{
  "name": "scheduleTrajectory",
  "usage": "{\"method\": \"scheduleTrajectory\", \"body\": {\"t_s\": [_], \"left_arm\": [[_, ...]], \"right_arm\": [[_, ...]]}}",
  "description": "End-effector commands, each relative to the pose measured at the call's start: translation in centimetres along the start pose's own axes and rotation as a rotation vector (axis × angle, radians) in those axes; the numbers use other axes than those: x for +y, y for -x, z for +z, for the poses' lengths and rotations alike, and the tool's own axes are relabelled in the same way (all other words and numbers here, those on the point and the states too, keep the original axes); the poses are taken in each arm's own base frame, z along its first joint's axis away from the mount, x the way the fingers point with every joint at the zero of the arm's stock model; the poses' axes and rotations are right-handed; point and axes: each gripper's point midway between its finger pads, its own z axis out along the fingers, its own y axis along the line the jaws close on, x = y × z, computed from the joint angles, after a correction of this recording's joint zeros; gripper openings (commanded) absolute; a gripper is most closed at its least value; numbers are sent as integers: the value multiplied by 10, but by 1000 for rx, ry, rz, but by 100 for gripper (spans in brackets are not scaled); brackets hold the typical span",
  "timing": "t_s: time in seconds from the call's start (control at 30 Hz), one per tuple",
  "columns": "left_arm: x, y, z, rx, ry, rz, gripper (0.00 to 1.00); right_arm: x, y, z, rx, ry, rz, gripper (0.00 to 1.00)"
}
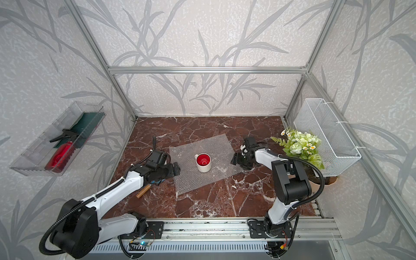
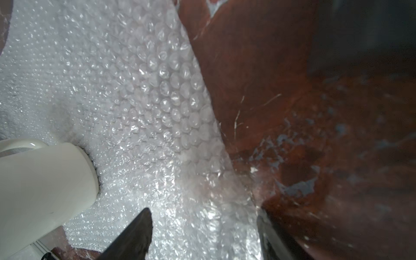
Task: Wrap mugs in bubble wrap
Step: Wrap the mug in bubble wrap.
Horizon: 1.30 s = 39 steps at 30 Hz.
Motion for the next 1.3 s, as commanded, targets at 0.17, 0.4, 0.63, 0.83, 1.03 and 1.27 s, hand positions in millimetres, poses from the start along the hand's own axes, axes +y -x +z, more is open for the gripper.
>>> {"method": "scheduleTrajectory", "body": {"t_s": [0.17,0.4,0.63,0.83,1.03,1.27], "left_arm": [[-3,7,3,-1,15,13,96],[-7,13,5,-8,16,30,97],[-9,20,2,-21,23,40,97],[-8,30,-1,-62,40,63,97],[-7,44,-2,-90,63,94,97],[-11,72,3,-128,51,93,97]], "right_arm": [[-33,-44,11,119,-45,37,67],[-18,-57,24,178,-25,10,54],[-8,-59,19,172,6,19,27],[10,-62,-14,138,50,10,0],[30,-68,-44,145,93,-34,0],[86,-52,-60,132,177,-166,0]]}}
